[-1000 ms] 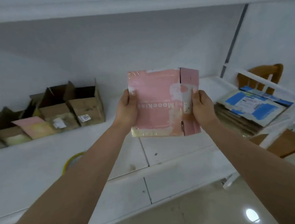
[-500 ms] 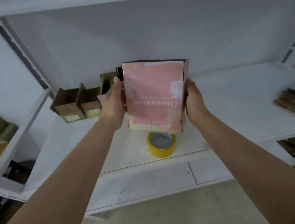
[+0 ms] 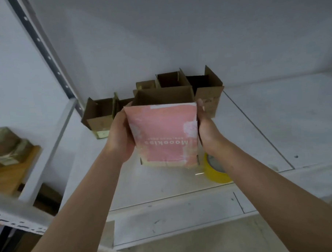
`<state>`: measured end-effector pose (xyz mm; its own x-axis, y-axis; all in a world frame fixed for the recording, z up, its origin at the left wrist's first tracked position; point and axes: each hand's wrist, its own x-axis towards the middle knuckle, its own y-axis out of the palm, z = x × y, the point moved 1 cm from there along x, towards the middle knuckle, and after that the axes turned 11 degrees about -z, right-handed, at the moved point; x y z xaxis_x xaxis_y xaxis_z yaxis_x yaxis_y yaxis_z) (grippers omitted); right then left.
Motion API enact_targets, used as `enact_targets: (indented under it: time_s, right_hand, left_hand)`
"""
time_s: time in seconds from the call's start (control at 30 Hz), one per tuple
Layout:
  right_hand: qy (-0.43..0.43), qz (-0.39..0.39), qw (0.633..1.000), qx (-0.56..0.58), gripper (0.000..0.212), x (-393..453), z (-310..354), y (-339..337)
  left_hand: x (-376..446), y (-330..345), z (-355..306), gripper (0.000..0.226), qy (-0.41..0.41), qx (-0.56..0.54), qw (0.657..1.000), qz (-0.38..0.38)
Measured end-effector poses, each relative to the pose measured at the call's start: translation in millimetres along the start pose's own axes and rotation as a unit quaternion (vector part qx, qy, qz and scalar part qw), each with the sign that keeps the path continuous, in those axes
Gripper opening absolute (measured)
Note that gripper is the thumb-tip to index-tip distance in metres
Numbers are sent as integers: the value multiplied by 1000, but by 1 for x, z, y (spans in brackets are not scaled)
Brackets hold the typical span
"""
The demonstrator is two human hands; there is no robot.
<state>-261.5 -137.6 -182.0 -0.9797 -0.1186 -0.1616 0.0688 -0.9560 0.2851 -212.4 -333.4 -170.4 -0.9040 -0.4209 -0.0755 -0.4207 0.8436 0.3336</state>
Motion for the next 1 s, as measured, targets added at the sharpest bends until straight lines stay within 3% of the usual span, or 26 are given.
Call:
enact_targets:
  time_s: [0.1, 0.3, 0.47, 0.53, 0.7, 0.83, 0.9, 1.0]
  right_hand:
    - [-12, -71, 997, 6, 48, -1, -16, 15]
    - [21, -105, 985, 132, 59, -27, -54, 35]
    - [17, -154, 982, 106, 52, -55, -71, 29]
    - [-10, -171, 981, 86, 49, -59, -80, 30]
    - [-60, -172, 981, 69, 26, -69, -84, 30]
    - [-112, -207, 970, 66, 35, -76, -81, 35]
    - [-150, -218, 963, 50, 9, -80, -82, 37]
    - [-158, -263, 951, 28, 55, -85, -85, 39]
  left_hand:
    - [7, -25, 7, 38, -24, 34, 999, 22]
    - [11, -53, 20, 49, -83, 8, 993, 84]
    - [8, -59, 36, 35, -138, 14, 979, 149]
    - [6, -64, 43, 26, -135, 24, 977, 165]
    - [4, -70, 45, 33, -110, -10, 971, 214]
    - [3, -69, 46, 57, -74, -18, 975, 208]
    - [1, -69, 43, 59, -55, -17, 978, 199]
    - [-4, -67, 43, 47, -48, -8, 982, 184]
